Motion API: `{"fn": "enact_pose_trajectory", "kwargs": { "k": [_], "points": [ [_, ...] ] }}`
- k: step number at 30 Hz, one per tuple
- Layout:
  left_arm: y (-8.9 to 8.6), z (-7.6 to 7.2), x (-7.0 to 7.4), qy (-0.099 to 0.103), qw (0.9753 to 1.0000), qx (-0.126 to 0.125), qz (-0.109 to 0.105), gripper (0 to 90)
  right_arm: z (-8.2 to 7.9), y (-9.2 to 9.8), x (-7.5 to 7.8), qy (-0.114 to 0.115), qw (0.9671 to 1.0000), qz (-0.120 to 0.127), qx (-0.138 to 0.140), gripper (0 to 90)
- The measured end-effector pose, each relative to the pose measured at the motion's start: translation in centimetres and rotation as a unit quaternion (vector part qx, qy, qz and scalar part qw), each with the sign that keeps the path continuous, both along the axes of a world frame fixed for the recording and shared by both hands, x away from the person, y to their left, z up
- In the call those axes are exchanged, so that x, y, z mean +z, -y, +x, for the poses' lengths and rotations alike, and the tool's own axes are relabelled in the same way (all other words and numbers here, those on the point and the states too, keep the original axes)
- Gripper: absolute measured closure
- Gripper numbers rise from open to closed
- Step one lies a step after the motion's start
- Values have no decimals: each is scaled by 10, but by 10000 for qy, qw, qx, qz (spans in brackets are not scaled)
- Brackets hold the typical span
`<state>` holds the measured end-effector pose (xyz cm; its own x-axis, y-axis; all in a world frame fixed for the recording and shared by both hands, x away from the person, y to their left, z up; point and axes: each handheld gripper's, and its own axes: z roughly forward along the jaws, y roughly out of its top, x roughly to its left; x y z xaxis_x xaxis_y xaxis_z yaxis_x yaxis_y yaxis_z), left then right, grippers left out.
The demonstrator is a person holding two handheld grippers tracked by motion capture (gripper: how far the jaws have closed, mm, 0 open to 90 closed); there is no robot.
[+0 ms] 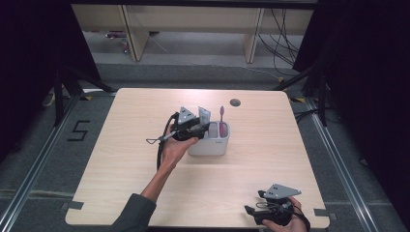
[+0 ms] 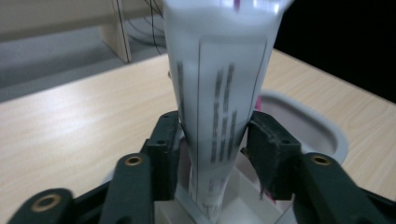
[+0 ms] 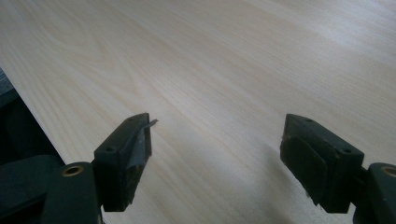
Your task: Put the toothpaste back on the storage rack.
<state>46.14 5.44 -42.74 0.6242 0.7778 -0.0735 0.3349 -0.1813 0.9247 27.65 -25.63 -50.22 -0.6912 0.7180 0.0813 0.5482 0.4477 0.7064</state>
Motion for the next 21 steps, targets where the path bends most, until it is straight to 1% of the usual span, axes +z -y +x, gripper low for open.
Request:
{"fn": "enact_pose_trajectory", "kwargs": {
  "k": [1,2,3,6,7,9,10,12,13,16,17,18,20,21],
  "points": [
    [-1,-1,3,37,10000,23,3,475,-1,-1,0,-63,9999,25,-87,255],
    [-1,-2,4,60,10000,35,-15,464,0,0,0,-1,10000,7,-20,255],
    [-3,-3,7,71,9999,63,-69,448,0,0,0,-1,10000,9,-16,255],
    [-5,-3,8,72,9999,44,-67,412,0,0,0,-2,10000,-8,2,255],
    [-6,-4,9,61,10000,50,-46,412,-1,-1,0,-99,9999,27,-77,255],
    [-7,-5,10,10,9999,48,-88,374,-1,-1,0,-68,10000,8,-62,255],
    [-9,-6,11,-13,9999,80,-84,349,-1,-1,0,-92,9999,22,-86,255],
    [-10,-6,11,9,9999,80,-70,339,-1,-1,0,-84,9999,22,-109,255],
    [-11,-8,13,21,9999,69,-82,334,-1,-1,0,-77,9999,16,-72,255],
    [-13,-10,15,4,9999,56,-103,324,-1,-1,0,-62,10000,15,-73,255],
    [-15,-11,16,-45,10000,-12,-79,302,-1,-1,0,-70,9999,21,-95,255],
    [-15,-11,16,-45,10000,-12,-79,293,-1,-1,0,-70,9999,21,-95,255],
    [-17,-14,18,-14,10000,-57,-1,293,-2,-1,0,-74,9999,31,-110,255],
    [-18,-15,19,-5,10000,-52,-37,293,-2,-1,0,-77,9999,33,-107,255]
  ]
}}
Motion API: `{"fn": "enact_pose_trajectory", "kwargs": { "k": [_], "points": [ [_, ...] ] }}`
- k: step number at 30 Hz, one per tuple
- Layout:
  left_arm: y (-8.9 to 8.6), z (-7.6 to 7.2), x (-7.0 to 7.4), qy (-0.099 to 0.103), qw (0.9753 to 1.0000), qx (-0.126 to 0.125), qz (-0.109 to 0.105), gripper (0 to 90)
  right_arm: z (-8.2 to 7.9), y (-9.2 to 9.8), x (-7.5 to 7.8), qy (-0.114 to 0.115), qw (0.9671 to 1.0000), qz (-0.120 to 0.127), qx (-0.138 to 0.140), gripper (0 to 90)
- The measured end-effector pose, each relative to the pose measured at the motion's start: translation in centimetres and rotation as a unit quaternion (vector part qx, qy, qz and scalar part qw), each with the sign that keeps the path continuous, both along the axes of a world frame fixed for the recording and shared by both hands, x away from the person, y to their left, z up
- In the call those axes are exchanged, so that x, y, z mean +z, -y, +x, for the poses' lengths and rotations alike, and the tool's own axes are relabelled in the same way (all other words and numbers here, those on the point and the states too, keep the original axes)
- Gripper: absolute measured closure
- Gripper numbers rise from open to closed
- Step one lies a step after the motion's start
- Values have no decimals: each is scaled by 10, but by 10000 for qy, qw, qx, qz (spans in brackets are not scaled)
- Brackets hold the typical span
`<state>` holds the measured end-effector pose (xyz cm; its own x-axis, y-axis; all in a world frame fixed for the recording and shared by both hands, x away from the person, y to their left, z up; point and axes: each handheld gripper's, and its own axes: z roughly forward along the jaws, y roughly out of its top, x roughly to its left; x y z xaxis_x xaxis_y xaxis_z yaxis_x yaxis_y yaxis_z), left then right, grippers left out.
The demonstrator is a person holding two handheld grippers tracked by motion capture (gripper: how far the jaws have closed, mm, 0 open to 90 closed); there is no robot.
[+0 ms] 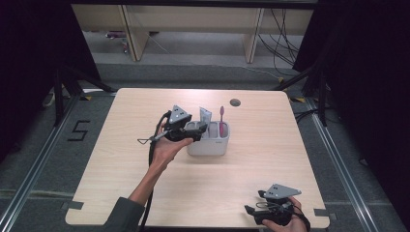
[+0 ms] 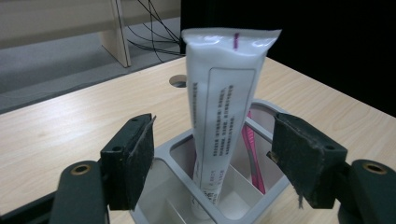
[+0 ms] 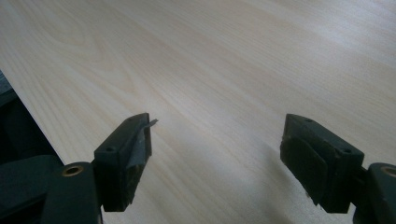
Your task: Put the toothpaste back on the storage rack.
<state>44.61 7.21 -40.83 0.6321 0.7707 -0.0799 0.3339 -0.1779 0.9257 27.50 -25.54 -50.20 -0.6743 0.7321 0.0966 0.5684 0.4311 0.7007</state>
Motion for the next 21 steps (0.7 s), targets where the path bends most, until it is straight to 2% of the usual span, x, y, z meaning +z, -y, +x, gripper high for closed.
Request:
{"fn": "enact_pose_trajectory", "kwargs": {
  "k": [5,8,11,15,16,21],
  "points": [
    [-5,-5,5,-3,10000,-46,-37,286,0,0,0,-23,10000,-2,7,255],
    [-7,-8,6,-75,9999,-74,-130,281,0,0,0,-25,10000,-8,1,255],
    [-8,-10,7,-98,9998,-89,-138,279,0,0,0,-19,10000,-8,3,255],
    [-10,-13,6,-140,9998,-111,-66,271,1,1,0,-30,10000,-7,-42,255],
    [-10,-15,6,-167,9997,-173,-61,269,1,1,0,48,10000,-26,-45,255],
    [-9,-23,5,-168,9994,-315,3,243,1,1,0,52,10000,-23,-39,255]
  ]
}}
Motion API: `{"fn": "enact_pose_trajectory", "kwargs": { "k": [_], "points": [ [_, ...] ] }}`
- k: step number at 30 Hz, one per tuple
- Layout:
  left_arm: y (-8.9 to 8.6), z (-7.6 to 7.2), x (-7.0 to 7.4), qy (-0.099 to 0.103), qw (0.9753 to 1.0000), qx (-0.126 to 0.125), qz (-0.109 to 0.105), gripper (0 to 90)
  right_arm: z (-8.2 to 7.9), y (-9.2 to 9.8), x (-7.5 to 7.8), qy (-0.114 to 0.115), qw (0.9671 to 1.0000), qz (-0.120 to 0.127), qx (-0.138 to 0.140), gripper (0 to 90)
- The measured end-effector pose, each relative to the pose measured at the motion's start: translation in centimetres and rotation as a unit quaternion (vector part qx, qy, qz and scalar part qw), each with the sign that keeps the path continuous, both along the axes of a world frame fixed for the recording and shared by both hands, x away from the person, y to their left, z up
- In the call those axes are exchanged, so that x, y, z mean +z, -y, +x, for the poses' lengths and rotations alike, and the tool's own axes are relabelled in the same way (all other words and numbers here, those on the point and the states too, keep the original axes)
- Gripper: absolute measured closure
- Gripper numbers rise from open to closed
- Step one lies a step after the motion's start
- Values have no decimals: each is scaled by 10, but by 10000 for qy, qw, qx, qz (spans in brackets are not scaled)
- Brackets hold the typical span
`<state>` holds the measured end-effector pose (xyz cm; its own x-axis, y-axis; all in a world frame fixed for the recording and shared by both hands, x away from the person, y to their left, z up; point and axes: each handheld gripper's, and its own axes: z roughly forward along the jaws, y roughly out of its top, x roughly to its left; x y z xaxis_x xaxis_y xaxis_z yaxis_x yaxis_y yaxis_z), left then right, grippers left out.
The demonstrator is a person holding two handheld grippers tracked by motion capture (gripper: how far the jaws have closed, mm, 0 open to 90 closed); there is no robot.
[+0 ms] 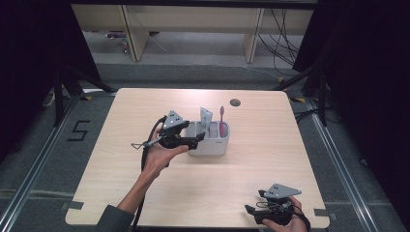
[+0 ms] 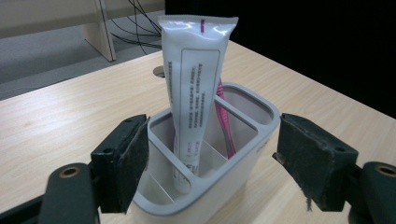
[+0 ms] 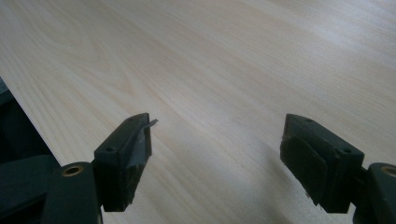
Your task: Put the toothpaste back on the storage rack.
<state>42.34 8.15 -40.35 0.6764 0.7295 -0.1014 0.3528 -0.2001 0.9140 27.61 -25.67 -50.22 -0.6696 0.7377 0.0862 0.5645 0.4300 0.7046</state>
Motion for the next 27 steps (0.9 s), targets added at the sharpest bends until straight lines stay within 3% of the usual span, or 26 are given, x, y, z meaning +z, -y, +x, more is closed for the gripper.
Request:
{"fn": "enact_pose_trajectory", "kwargs": {
  "k": [27],
  "points": [
    [-28,-28,-16,-125,9999,18,-100,211,0,0,0,-45,10000,29,-15,255]
  ]
}}
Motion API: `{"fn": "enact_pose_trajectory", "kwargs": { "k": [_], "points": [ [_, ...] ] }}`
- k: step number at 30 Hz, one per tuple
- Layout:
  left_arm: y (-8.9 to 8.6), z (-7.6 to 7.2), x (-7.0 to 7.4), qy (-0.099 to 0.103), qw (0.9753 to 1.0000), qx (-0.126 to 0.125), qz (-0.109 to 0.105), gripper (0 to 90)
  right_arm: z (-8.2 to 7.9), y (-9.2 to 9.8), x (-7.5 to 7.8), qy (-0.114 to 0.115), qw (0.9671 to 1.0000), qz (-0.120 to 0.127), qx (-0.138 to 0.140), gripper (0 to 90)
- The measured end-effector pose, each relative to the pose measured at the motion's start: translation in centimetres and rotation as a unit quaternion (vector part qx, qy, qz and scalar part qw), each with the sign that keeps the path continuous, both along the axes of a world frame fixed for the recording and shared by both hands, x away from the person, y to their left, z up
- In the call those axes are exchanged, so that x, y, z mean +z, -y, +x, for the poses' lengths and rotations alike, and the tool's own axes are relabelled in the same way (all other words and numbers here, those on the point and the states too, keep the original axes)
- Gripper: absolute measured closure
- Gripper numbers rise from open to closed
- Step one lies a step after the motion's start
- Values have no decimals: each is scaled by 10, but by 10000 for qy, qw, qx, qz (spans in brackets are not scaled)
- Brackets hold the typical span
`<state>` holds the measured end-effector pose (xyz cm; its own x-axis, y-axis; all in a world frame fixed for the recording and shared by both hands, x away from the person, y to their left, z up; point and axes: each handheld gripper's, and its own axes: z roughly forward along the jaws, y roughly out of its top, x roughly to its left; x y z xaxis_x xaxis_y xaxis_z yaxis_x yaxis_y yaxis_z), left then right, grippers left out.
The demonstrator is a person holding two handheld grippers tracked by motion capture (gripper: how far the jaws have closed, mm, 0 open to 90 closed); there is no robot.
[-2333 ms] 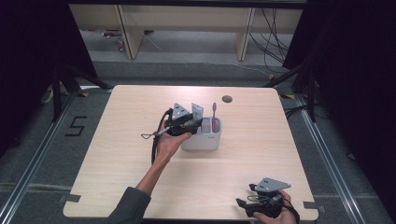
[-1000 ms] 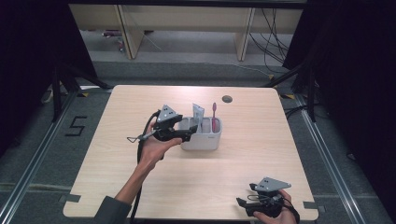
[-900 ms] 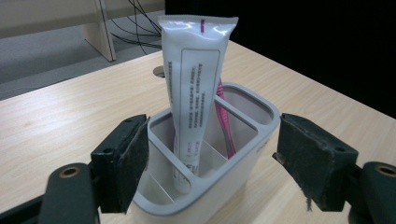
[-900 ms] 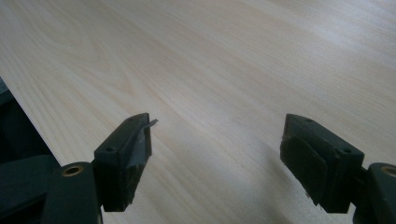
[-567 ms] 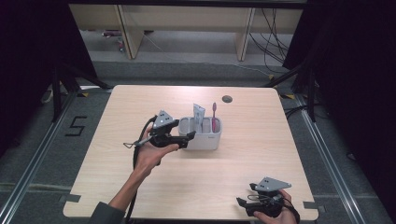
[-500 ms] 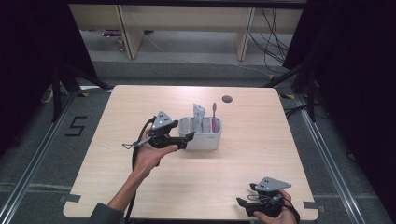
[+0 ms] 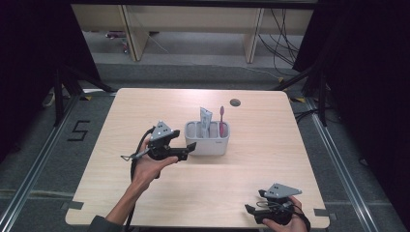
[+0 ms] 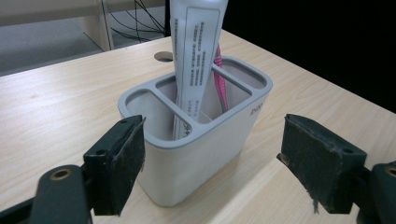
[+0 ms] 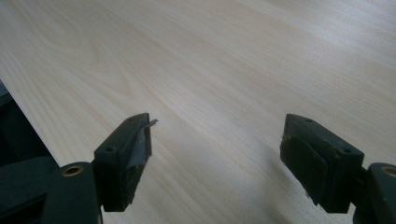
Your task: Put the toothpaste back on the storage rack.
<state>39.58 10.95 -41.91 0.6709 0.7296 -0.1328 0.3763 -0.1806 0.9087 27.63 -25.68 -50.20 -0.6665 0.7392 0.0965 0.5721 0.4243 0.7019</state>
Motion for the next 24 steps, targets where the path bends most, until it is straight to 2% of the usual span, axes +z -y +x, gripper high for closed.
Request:
{"fn": "enact_pose_trajectory", "kwargs": {
  "k": [9,10,19,24],
  "points": [
    [-11,-9,-5,-15,10000,31,39,208,0,0,0,0,10000,32,-15,255],
    [-14,-11,-6,-28,10000,11,10,208,0,1,0,81,10000,-10,32,255],
    [-27,-18,-16,-36,10000,82,7,204,-1,0,1,35,10000,29,42,255],
    [-33,-23,-22,-74,9998,98,141,200,-1,0,1,36,10000,26,40,255]
  ]
}}
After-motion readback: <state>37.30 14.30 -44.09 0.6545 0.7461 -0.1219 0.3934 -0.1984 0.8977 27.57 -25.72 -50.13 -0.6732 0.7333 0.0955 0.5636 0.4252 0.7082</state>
